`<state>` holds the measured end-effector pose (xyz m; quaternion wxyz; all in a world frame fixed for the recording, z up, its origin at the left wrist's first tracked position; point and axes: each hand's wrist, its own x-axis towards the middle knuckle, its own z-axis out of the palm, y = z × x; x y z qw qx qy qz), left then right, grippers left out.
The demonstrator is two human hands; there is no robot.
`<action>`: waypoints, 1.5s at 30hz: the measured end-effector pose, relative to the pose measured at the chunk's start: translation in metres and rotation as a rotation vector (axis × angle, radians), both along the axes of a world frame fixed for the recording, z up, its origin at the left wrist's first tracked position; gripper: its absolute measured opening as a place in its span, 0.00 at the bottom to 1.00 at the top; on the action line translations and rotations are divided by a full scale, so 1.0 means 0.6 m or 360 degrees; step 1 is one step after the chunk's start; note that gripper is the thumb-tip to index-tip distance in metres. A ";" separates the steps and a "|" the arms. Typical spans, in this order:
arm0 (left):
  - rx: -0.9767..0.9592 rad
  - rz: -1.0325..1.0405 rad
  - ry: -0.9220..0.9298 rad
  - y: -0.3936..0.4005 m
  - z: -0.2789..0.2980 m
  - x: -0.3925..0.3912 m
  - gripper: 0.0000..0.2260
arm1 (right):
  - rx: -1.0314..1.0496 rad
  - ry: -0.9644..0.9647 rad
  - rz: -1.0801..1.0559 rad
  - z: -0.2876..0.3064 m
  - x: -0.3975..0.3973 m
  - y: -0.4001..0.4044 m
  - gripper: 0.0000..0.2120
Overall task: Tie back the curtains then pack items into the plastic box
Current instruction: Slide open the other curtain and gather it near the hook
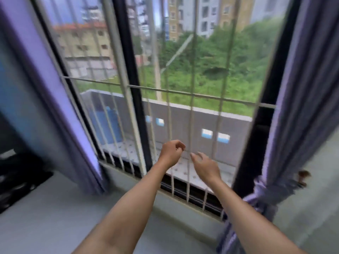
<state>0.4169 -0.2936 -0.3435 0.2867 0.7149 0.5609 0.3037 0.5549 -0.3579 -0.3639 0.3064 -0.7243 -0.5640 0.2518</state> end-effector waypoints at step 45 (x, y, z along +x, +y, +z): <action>0.0769 0.0700 0.0487 0.732 0.242 -1.568 0.23 | 0.0894 0.0045 0.0768 0.380 -1.455 0.825 0.27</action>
